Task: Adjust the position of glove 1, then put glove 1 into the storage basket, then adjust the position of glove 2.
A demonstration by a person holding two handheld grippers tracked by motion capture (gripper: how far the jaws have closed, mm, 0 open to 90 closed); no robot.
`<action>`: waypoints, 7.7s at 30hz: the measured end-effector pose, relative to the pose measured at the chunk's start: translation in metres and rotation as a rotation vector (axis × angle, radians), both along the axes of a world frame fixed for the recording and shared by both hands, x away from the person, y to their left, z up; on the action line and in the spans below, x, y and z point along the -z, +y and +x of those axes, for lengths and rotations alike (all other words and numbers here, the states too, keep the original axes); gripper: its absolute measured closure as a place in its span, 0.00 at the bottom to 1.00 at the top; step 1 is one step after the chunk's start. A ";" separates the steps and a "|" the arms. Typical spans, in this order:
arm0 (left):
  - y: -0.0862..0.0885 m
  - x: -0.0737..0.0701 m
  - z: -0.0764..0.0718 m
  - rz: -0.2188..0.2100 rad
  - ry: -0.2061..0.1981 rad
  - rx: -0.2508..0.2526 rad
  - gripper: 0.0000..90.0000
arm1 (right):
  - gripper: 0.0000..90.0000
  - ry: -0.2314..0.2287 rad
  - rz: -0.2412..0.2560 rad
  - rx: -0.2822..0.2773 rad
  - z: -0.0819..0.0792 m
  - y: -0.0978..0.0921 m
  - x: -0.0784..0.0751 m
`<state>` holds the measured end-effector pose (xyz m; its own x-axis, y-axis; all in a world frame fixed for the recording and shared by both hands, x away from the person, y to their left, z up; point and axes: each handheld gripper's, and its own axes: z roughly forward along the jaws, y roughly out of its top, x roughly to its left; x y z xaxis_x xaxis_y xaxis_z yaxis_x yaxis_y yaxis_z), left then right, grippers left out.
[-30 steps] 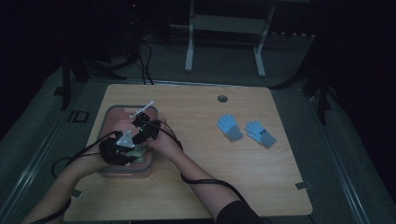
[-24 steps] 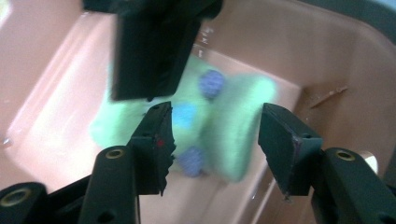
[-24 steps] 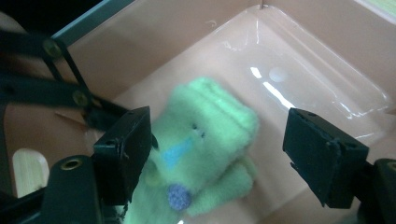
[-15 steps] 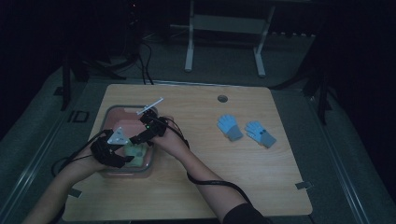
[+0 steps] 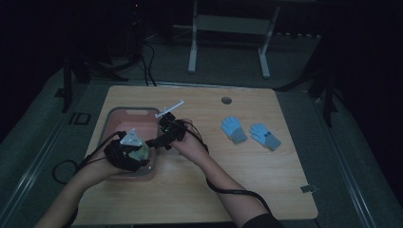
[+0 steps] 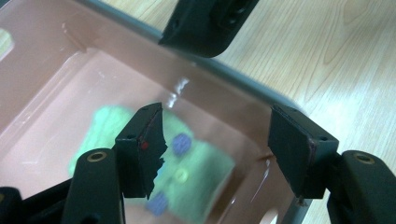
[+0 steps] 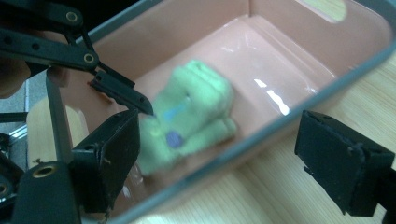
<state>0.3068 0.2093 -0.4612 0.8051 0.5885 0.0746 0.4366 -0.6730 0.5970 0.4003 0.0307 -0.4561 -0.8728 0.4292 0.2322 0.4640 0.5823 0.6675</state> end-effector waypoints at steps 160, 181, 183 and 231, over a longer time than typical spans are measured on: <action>-0.130 0.093 -0.045 -0.254 -0.152 0.143 0.05 | 0.83 -0.153 -0.169 0.644 -0.059 -0.190 0.090; -0.129 0.094 -0.045 -0.242 -0.148 0.145 0.04 | 0.64 -0.253 -0.076 0.495 -0.043 -0.230 0.052; -0.129 0.095 -0.045 -0.242 -0.146 0.145 0.04 | 0.65 -0.265 -0.073 0.485 -0.041 -0.244 0.047; -0.126 0.096 -0.050 -0.235 -0.154 0.140 0.04 | 0.78 -0.192 -0.171 0.505 0.050 -0.386 0.088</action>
<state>0.2567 0.0837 -0.5572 0.8692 0.4885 0.0770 0.2418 -0.5557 0.7955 0.4507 -0.3548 -0.5446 -0.5694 0.8218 -0.0201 0.5926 0.4273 0.6828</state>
